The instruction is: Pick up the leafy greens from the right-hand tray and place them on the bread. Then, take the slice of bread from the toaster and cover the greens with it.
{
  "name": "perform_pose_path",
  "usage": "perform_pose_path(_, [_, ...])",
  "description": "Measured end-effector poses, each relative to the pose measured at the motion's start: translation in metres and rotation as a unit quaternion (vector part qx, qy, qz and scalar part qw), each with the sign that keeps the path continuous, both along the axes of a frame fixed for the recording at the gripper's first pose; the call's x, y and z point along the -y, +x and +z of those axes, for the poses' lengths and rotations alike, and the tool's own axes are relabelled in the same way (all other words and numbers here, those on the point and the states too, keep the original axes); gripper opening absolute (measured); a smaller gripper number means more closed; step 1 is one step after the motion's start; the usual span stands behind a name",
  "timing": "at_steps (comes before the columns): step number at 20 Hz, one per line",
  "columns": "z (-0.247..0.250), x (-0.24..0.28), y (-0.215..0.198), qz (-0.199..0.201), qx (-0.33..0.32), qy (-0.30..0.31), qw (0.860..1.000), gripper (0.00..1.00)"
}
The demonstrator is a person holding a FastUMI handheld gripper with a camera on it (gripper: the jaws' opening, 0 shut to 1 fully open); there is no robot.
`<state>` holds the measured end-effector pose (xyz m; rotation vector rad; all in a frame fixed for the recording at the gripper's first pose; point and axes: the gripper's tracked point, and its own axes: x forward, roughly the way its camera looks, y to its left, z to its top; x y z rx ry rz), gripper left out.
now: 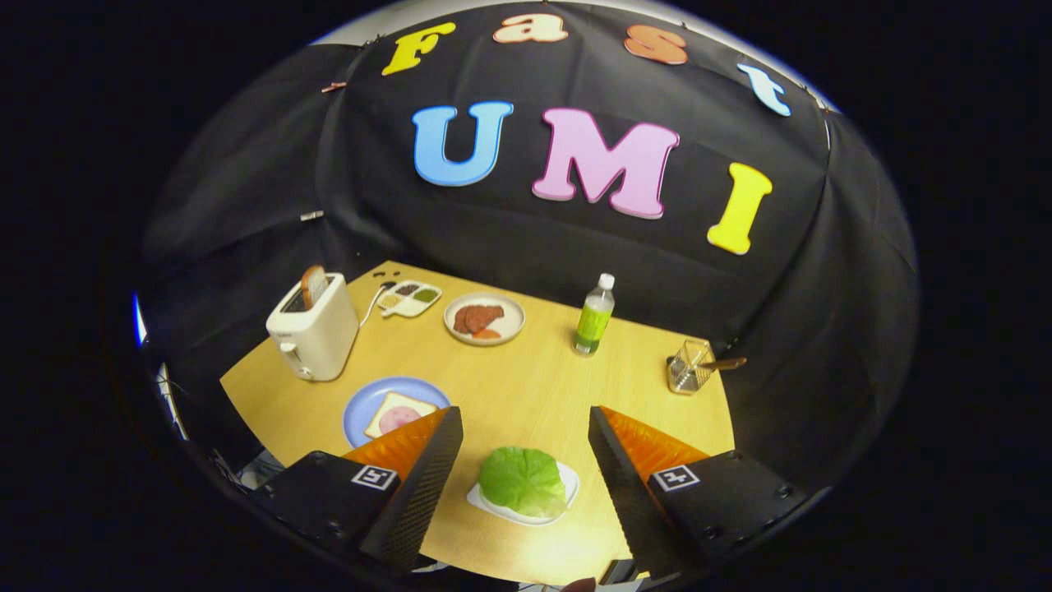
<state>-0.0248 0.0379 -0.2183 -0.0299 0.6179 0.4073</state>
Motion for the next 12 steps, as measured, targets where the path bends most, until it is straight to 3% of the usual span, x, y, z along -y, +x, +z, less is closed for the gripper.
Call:
perform_pose_path(5, [-0.092, 0.009, -0.010, 0.089, -0.067, -0.090, 0.990, 0.97])
perform_pose_path(12, [-0.175, -0.009, -0.008, 0.150, -0.169, -0.078, 0.971, 0.95])
